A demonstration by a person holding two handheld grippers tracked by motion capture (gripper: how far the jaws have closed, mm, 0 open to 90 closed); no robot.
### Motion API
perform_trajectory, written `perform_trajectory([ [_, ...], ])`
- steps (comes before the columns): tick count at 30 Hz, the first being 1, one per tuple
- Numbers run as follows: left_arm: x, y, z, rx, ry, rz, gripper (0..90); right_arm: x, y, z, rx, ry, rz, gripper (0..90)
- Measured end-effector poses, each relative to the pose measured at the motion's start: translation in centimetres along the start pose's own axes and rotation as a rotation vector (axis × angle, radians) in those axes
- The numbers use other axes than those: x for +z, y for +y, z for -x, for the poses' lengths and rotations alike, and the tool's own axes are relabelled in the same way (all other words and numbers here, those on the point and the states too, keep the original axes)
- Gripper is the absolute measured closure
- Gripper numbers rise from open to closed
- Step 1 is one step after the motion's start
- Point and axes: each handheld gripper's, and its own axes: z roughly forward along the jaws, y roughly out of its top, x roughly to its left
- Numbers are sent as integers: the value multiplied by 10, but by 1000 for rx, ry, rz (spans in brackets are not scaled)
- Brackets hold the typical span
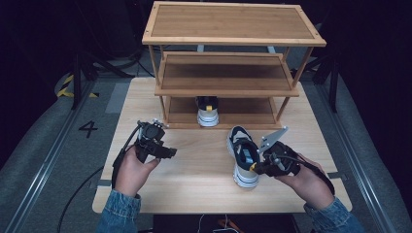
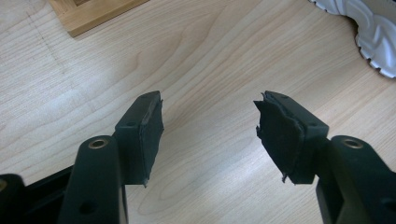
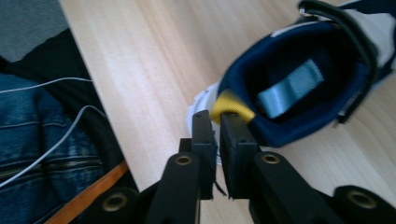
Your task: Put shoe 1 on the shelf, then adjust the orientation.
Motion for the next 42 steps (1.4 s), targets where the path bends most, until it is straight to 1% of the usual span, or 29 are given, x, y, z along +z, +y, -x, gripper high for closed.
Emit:
perform_trajectory([
  [1, 0, 0, -1, 4, 2, -3, 389, -1, -1, 0, 3, 13, 11, 751],
  [2, 0, 0, -1, 4, 2, -3, 386, -1, -1, 0, 3, 13, 11, 751],
  [3, 0, 0, -1, 6, 3, -5, 386, -2, -1, 0, 10, 30, 7, 707],
  [4, 0, 0, -1, 7, 5, -6, 386, -3, -2, 1, 18, 29, 11, 683],
  [6, 0, 1, -1, 5, 5, -4, 384, -8, -2, 1, 21, 24, 35, 608],
  [7, -1, 1, -1, 9, 9, -6, 381, -11, -1, 1, 25, -1, 47, 572],
  [8, 0, 1, 0, 6, 6, -2, 380, -13, -1, 2, 21, -14, 57, 558],
  [10, -1, 0, 0, 6, 7, -2, 378, -16, 1, 4, 24, -24, 73, 505],
  [11, -1, 0, 0, 4, 9, -4, 377, -14, 3, 6, 19, -32, 62, 485],
  [12, -1, 0, -1, 2, 6, -2, 377, -11, 5, 7, 9, -45, 39, 478],
  [14, -1, -1, -1, 3, 5, -10, 375, -2, 9, 10, 5, -49, 2, 456],
  [17, -1, -2, -1, 4, 7, -14, 372, 17, 15, 14, -1, -23, -45, 440],
  [19, -1, -2, -1, 1, 5, -16, 371, 28, 18, 16, -1, -8, -79, 439],
  [21, -1, -3, -1, 2, 3, -15, 370, 37, 22, 19, 7, 18, -104, 439],
  [22, 0, -3, -2, 5, 2, -20, 370, 39, 23, 19, 9, 21, -113, 439],
  [23, 0, -3, -2, 5, 3, -24, 369, 43, 24, 20, 6, 22, -128, 447],
  [25, 1, -3, -3, 5, 11, -32, 366, 48, 25, 20, 8, 42, -149, 466],
  [27, 2, -3, -4, 5, 10, -36, 359, 52, 26, 21, 6, 48, -164, 481],
  [28, 2, -3, -4, 8, 11, -39, 358, 55, 26, 21, 12, 58, -176, 507],
  [30, 2, -3, -4, 5, 9, -40, 358, 57, 26, 20, 12, 58, -180, 512],
  [32, 2, -3, -4, 7, 9, -43, 357, 59, 26, 20, 0, 52, -199, 544],
  [33, 3, -3, -5, 8, 8, -45, 357, 60, 26, 19, 0, 55, -201, 583],
  [34, 3, -3, -6, 1, 10, -44, 356, 61, 26, 19, -4, 49, -202, 600],
  [35, 3, -3, -6, -1, 17, -38, 356, 62, 26, 19, -4, 62, -199, 619],
  [36, 1, -2, -7, -1, 26, -25, 357, 62, 25, 20, -5, 76, -196, 646],
  [37, 0, -2, -8, -18, 25, -9, 360, 62, 25, 20, -7, 86, -196, 668],
  [39, -2, -1, -9, -20, 16, 8, 357, 62, 24, 19, -20, 91, -191, 690],
  [41, -2, -2, -9, -17, 18, -1, 354, 62, 25, 18, -30, 94, -184, 703],
  [42, -1, -2, -10, -15, 23, -13, 351, 61, 25, 18, -34, 95, -179, 703],
])
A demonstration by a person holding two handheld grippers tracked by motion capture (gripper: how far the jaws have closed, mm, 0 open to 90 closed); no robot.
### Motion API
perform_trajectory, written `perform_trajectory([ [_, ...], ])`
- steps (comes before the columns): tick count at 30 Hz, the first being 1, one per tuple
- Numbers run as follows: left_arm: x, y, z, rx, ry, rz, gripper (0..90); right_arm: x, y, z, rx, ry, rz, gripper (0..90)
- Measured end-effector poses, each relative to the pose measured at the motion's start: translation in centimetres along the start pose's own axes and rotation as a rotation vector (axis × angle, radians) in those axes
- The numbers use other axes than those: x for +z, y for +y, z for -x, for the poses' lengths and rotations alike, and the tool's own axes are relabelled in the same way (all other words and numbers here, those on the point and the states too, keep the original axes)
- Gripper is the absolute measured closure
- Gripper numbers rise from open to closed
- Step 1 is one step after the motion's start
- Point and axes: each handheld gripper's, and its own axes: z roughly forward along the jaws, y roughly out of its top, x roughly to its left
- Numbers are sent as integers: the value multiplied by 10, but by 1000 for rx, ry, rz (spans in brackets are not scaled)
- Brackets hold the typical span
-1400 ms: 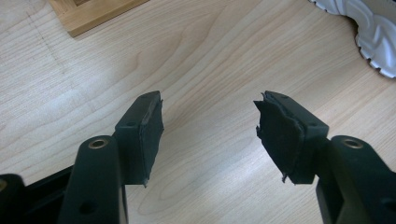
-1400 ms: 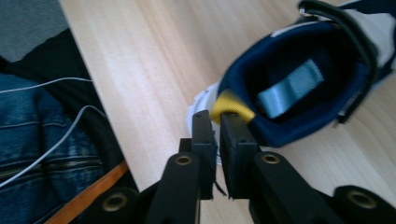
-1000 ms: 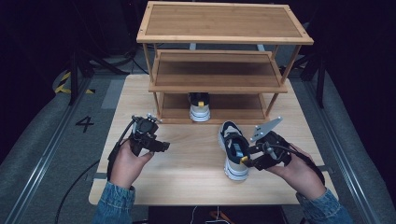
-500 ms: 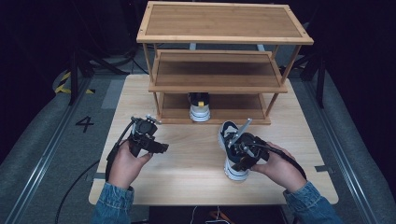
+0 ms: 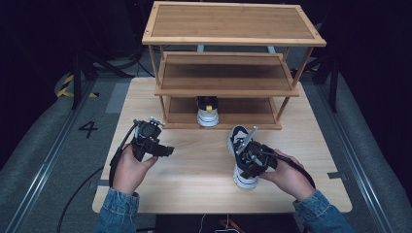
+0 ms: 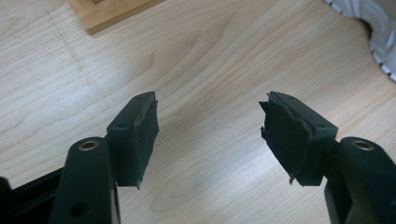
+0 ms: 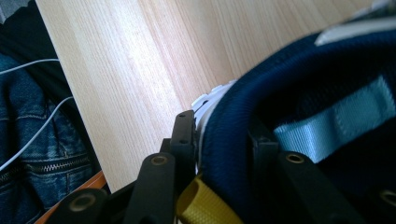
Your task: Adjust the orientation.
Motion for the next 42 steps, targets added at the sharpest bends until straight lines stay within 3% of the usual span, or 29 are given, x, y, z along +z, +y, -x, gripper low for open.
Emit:
perform_trajectory([
  [3, 0, -2, -4, -12, 12, -15, 345, -2, 1, 0, -2, -3, 4, 704],
  [7, -2, -4, -8, -32, 12, 1, 345, -6, 3, 2, -6, -26, 2, 704],
  [9, -3, -4, -9, -22, 12, 1, 345, -10, 5, 4, -9, -30, 10, 704],
  [17, -9, -7, -13, -37, 29, 25, 345, -24, 18, 20, -18, -81, 31, 701],
  [23, -11, -14, -16, -49, 30, 21, 340, -35, 32, 37, -24, -113, 36, 699],
  [28, -12, -20, -17, -56, 33, 8, 338, -37, 46, 57, -34, -105, 32, 697],
  [37, -15, -30, -21, -74, 41, 7, 338, -24, 68, 91, -50, -110, 14, 693],
  [42, -17, -36, -24, -99, 50, 6, 338, -18, 80, 103, -47, -119, 31, 684],
])
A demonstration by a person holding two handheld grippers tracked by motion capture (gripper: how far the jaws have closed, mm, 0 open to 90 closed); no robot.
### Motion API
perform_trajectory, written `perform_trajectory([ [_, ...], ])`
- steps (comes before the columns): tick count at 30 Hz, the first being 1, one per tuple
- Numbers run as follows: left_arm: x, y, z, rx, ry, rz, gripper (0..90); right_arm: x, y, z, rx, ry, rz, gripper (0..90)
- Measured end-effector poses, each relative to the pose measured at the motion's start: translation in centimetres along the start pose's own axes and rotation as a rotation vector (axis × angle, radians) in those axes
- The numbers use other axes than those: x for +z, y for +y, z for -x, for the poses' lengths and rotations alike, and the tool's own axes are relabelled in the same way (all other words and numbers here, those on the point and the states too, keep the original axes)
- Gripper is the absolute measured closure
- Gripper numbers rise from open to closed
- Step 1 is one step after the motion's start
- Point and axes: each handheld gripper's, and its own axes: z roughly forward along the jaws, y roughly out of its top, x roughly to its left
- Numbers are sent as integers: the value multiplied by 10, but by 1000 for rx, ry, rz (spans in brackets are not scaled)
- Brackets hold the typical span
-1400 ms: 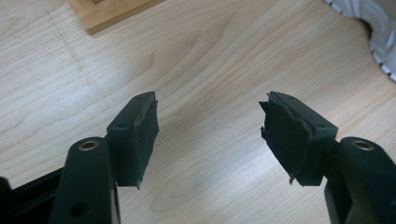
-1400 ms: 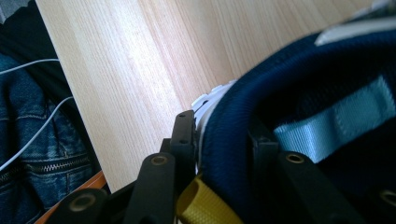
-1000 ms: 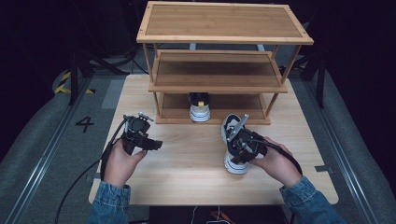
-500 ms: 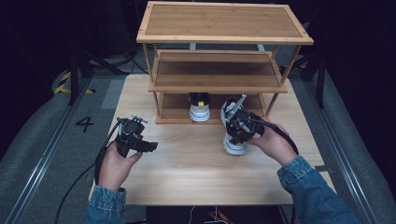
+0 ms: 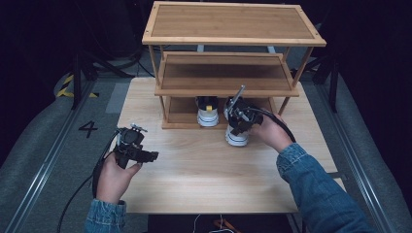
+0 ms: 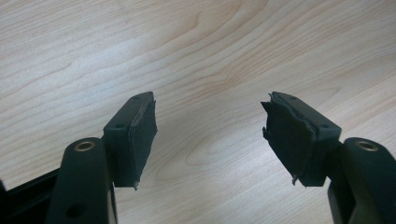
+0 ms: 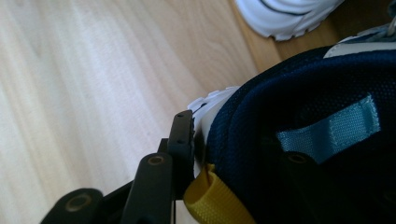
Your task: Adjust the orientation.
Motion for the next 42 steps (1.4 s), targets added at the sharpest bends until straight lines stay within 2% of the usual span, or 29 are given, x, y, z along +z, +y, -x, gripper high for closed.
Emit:
perform_trajectory([
  [10, -1, -5, -4, -12, 2, -2, 338, 17, 9, 15, -10, -4, -13, 671],
  [13, 0, -5, -4, -10, -3, -7, 337, 16, 7, 17, -3, -21, 0, 628],
  [14, 1, -4, -3, -4, -4, -7, 337, 15, 7, 16, -5, -33, 4, 594],
  [15, 1, -3, -3, -1, -6, -8, 337, 14, 7, 15, -13, -74, 15, 522],
  [16, 2, -3, -2, -2, -3, -9, 337, 13, 7, 14, -27, -97, 26, 495],
  [18, 3, -1, 0, 2, -4, -12, 337, 10, 8, 11, -25, -131, 40, 428],
  [21, 5, 1, 4, 18, -13, -18, 335, 5, 7, 8, -6, -169, 60, 387],
  [26, 9, 6, 8, 36, -18, -28, 334, -12, 1, -2, 15, -208, 137, 396],
  [28, 11, 9, 8, 47, -17, -29, 334, -22, -4, -7, 32, -229, 176, 403],
  [29, 12, 10, 10, 38, -22, -30, 334, -27, -7, -9, 42, -239, 194, 416],
  [30, 13, 11, 9, 51, -22, -35, 334, -32, -9, -12, 56, -241, 210, 429],
  [33, 15, 16, 12, 57, -24, -40, 334, -42, -17, -16, 89, -216, 234, 461],
  [35, 16, 18, 12, 74, -25, -42, 331, -47, -22, -19, 105, -197, 239, 485],
  [37, 18, 20, 15, 93, -9, -42, 316, -50, -29, -22, 118, -184, 245, 551],
  [39, 19, 22, 16, 98, -5, -46, 329, -50, -35, -25, 117, -186, 244, 624],
  [41, 23, 26, 18, 99, -14, -53, 335, -43, -45, -29, 136, -166, 236, 678],
  [42, 23, 26, 18, 99, -14, -53, 337, -43, -45, -29, 136, -166, 236, 678],
])
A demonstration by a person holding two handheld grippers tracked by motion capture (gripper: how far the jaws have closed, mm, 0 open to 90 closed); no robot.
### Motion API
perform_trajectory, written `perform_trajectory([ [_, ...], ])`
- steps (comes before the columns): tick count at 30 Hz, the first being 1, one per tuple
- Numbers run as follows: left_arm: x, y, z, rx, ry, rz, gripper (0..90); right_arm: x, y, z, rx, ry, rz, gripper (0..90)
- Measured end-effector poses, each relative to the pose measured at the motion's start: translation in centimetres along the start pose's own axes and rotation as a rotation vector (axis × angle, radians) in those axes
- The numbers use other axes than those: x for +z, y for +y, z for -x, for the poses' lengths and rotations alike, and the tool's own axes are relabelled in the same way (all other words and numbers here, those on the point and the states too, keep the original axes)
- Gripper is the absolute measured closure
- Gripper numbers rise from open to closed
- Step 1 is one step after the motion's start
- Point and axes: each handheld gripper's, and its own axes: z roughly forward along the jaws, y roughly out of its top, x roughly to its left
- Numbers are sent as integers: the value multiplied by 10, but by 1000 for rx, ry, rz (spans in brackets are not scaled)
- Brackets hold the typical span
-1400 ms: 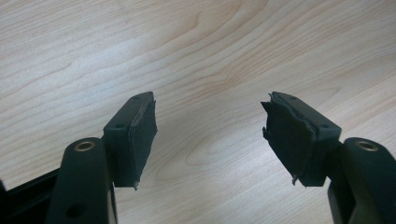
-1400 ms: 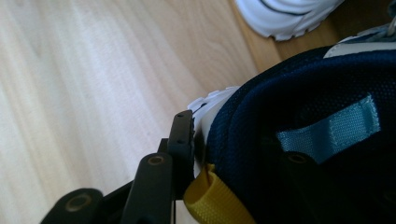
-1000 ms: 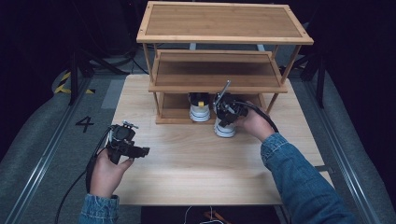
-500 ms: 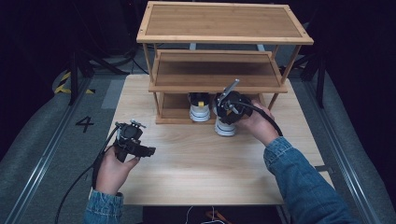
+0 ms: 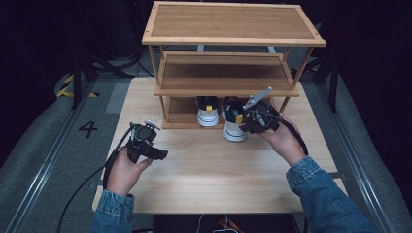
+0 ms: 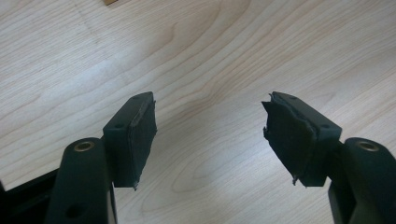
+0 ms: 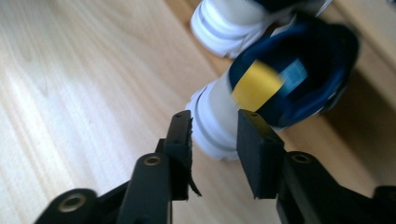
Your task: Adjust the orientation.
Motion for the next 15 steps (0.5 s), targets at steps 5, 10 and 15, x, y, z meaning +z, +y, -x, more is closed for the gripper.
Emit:
perform_trajectory([
  [5, 2, 2, 2, 11, -6, -6, 341, 20, -14, -3, 38, 1, -18, 741],
  [10, 1, -1, 0, 1, -1, -5, 343, 34, -16, 0, 62, -49, -13, 820],
  [15, -1, -8, -5, -12, 1, -8, 343, 41, -13, 6, 64, -96, -17, 890],
])
